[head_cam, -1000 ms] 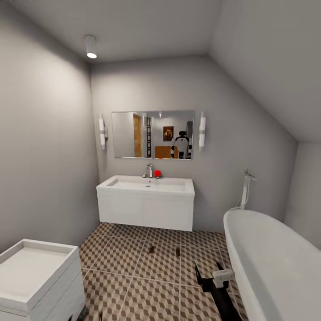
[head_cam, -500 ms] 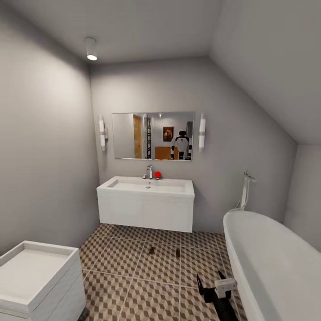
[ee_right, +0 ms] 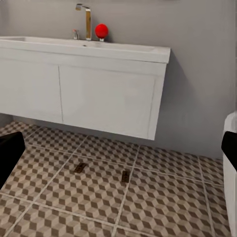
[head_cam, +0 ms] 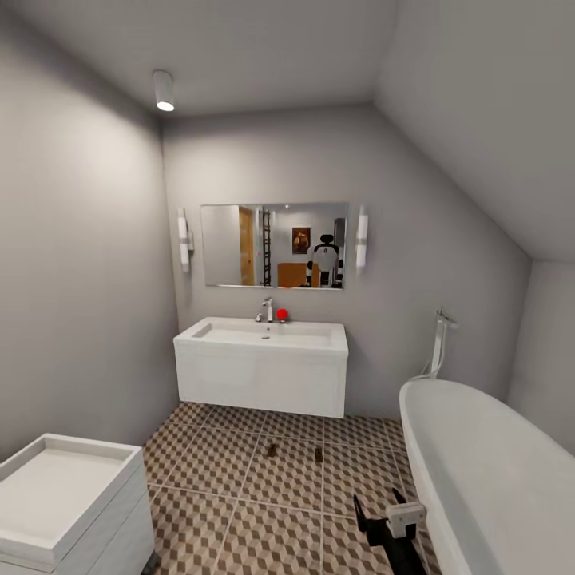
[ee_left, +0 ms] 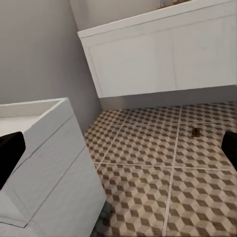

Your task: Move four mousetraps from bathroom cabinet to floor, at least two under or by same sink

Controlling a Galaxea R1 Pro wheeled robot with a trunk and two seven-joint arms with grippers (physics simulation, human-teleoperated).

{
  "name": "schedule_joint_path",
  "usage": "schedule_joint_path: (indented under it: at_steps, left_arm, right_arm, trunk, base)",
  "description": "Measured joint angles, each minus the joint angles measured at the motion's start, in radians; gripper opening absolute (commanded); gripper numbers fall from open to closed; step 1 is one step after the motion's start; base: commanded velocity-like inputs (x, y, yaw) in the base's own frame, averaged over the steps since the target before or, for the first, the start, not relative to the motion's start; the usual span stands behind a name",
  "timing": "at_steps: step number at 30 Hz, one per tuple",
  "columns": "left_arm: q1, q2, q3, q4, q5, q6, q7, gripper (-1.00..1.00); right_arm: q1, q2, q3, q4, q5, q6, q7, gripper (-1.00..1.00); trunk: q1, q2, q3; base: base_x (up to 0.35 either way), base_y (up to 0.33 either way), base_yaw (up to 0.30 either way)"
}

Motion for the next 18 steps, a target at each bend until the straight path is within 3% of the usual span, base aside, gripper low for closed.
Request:
schedule_joint_path:
  at_steps: [10,18]
  left_arm:
    - [0.01,0.026,0.001,-0.003,0.0,0.0,-0.002,1.0]
    - [0.011,0.042,0.0,-0.005,-0.001,0.0,-0.002,1.0]
  right_arm:
    - [0.0,-0.015,-0.002,0.0,-0.002,0.0,-0.008,1.0]
    - [0.001,-0.012,-0.001,0.0,-0.001,0.001,-0.008,1.0]
  trunk:
    - [-0.038,0.07,0.031]
    - [-0.069,0.126,0.056]
  base:
    - [0.0,0.0,0.0]
    - [0.0,0.0,0.0]
